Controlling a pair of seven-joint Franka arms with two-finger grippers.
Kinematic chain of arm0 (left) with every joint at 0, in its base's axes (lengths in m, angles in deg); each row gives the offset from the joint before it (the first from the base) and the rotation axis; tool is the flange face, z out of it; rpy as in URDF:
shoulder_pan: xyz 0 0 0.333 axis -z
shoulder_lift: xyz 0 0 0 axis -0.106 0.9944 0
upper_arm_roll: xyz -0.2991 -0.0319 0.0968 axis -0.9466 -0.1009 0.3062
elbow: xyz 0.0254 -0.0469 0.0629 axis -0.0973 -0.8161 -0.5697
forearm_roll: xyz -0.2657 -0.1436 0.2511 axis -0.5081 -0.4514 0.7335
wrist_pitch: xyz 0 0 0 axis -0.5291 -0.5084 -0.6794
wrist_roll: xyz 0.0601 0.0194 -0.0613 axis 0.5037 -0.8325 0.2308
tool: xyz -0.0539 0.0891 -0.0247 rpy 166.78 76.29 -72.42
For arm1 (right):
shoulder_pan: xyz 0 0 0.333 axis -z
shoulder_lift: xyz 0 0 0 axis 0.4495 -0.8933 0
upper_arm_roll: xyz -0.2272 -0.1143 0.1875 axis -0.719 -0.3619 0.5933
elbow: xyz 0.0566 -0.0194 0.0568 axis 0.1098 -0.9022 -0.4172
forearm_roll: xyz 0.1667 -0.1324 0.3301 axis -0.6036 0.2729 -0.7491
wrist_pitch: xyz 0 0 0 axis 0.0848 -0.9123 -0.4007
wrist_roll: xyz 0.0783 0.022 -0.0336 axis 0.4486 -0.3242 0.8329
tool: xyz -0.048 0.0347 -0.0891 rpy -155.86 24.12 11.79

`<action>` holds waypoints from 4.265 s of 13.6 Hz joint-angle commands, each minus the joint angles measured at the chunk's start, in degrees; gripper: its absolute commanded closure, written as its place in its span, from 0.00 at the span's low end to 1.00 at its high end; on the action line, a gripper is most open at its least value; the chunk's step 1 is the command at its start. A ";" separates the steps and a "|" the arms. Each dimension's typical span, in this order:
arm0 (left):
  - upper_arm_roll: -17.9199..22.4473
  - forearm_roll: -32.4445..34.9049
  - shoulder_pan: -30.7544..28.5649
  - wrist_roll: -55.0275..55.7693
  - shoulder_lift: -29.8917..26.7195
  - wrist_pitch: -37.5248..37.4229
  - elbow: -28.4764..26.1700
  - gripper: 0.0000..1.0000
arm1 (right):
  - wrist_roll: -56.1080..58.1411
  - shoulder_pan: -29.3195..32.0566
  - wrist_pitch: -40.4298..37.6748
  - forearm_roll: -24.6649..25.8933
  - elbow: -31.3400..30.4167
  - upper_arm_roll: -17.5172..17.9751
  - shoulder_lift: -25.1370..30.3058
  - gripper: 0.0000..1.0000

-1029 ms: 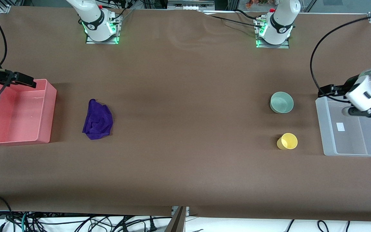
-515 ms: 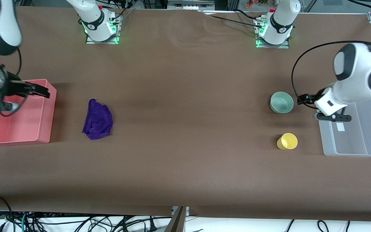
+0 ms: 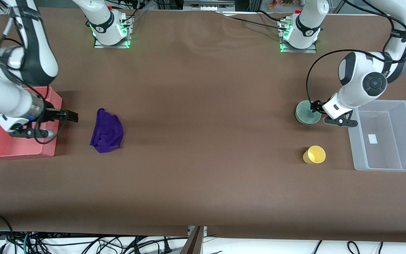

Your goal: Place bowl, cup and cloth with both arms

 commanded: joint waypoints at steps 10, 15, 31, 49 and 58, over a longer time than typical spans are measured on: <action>-0.11 2.92 -1.01 -14.72 9.02 10.89 -0.62 1.00 | -10.03 -1.30 24.91 -0.04 -10.46 3.17 -8.69 0.00; -0.11 2.92 -1.01 -14.99 8.49 10.37 -0.10 1.00 | -10.83 -2.01 28.17 0.13 -10.55 3.61 -12.55 0.05; 0.42 2.75 -13.28 -34.04 6.81 -28.84 33.02 1.00 | 2.41 1.93 -10.36 0.92 8.49 2.82 -3.25 1.00; 0.24 -0.60 -26.49 -42.49 33.10 -12.05 46.40 0.00 | 43.84 6.25 -15.42 3.12 15.73 -22.49 -5.35 1.00; -0.64 -0.77 -15.18 -35.76 21.42 -23.99 47.28 0.00 | 41.20 6.25 -12.43 -0.75 11.60 -22.32 -8.70 1.00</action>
